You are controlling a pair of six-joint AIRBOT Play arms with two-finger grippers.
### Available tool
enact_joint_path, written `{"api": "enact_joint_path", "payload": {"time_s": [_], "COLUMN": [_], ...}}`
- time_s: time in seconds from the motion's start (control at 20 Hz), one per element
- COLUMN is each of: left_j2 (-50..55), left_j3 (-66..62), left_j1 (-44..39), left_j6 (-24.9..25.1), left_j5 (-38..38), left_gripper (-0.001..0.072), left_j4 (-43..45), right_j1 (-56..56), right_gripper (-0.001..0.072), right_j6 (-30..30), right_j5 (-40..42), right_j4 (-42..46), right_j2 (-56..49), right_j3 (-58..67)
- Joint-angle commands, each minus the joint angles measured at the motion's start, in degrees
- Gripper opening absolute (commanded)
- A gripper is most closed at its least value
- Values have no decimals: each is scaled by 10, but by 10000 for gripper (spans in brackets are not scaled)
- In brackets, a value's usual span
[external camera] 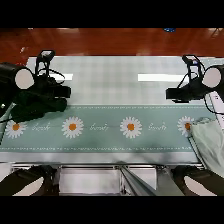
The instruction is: Fold the shirts.
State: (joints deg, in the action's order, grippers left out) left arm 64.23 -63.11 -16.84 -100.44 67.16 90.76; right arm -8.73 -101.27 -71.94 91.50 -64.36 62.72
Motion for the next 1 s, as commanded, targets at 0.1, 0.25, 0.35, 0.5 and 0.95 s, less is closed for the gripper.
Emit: {"api": "enact_joint_path", "payload": {"time_s": [0.1,0.25,0.35,0.5,0.95], "left_j2": [1,9,16,16,30], "left_j3": [0,0,0,-41,-34], "left_j1": [0,0,2,29,302], "left_j6": [1,5,9,6,53], "left_j5": [-18,-41,-75,-59,-83], "left_gripper": [21,21,193,508,507], "left_j4": [0,3,38,138,35], "right_j1": [0,0,0,0,-22], "right_gripper": [24,24,30,406,404], "right_j6": [0,0,0,-3,64], "right_j5": [5,72,140,170,108], "right_j4": [0,5,11,52,9], "right_j2": [0,0,0,0,34], "right_j3": [0,0,0,2,-43]}}
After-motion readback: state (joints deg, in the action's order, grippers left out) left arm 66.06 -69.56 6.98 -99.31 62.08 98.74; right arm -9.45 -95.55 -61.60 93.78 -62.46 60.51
